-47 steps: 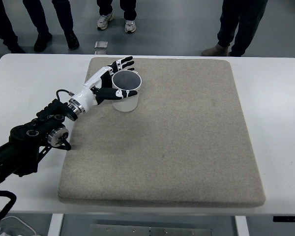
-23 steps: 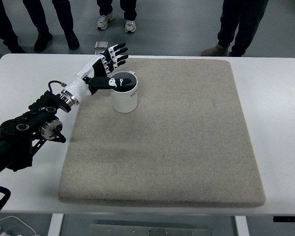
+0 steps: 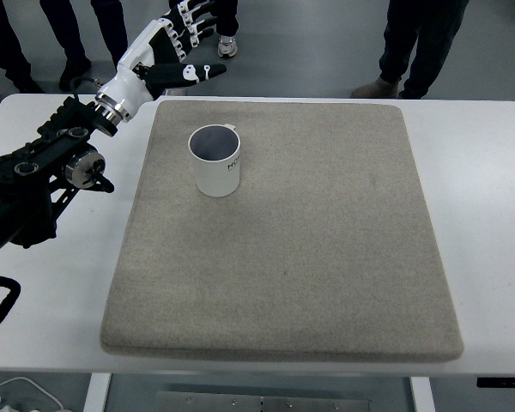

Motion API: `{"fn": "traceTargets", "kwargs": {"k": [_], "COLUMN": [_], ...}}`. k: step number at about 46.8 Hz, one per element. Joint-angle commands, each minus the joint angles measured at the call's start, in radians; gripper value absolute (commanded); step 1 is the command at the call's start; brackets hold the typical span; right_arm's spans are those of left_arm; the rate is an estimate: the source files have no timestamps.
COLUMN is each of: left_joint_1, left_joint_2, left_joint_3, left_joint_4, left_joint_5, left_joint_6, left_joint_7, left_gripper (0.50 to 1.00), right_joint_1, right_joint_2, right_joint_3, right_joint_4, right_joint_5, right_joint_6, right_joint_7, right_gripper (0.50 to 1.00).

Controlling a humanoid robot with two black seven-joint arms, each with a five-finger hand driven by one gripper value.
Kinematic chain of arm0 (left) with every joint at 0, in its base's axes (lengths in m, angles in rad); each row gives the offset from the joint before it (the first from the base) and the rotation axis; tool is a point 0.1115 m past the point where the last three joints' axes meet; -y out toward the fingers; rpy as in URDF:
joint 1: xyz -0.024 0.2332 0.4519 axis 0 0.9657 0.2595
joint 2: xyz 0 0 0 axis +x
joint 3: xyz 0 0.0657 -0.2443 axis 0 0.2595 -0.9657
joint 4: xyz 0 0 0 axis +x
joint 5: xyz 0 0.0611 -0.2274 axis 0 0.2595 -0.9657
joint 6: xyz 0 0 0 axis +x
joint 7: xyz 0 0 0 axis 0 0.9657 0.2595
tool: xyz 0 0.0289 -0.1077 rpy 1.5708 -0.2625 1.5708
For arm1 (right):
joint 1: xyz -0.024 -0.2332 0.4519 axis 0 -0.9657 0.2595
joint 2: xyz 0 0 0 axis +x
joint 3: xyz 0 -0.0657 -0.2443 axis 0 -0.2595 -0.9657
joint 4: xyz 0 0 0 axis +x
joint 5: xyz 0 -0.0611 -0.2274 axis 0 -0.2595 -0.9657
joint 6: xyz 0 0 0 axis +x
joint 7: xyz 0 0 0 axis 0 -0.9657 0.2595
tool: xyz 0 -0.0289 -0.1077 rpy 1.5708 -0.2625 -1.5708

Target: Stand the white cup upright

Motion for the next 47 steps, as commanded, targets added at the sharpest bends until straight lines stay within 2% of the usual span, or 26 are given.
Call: {"fn": "traceTargets", "kwargs": {"k": [1,9,20,27,32,39,47], "left_joint_1": [-0.048,-0.116,-0.150,-0.150,-0.139,-0.141,-0.138], "left_joint_2": [0.011,0.011,0.011,0.011,0.012,0.007,0.008], "left_joint_3": [0.004,0.007,0.008,0.007,0.013,0.004,-0.006], "left_joint_4": [0.041,0.110,0.185,0.221,0.251,0.304,0.305], "left_joint_5": [-0.028,-0.098,-0.270,-0.314,-0.319,-0.322,-0.403], "left_joint_6": [-0.013,-0.018,-0.005,-0.013,0.002,-0.005,-0.009], "left_joint_7": [0.000,0.000,0.000,0.000,0.000,0.065,0.172], "left_gripper": [0.990,0.988,0.992,0.994,0.994,0.994,0.994], "right_joint_1": [0.000,0.000,0.000,0.000,0.000,0.000,0.000], "right_joint_2": [0.000,0.000,0.000,0.000,0.000,0.000,0.000], "right_joint_3": [0.000,0.000,0.000,0.000,0.000,0.000,0.000], "right_joint_4": [0.000,0.000,0.000,0.000,0.000,0.000,0.000], "right_joint_5": [0.000,0.000,0.000,0.000,0.000,0.000,0.000], "right_joint_6": [0.000,-0.001,-0.001,-0.001,-0.001,0.000,0.000], "right_joint_7": [0.000,0.000,0.000,0.000,0.000,0.000,0.000], "right_gripper": [0.930,0.930,0.930,0.930,0.930,0.930,0.930]}}
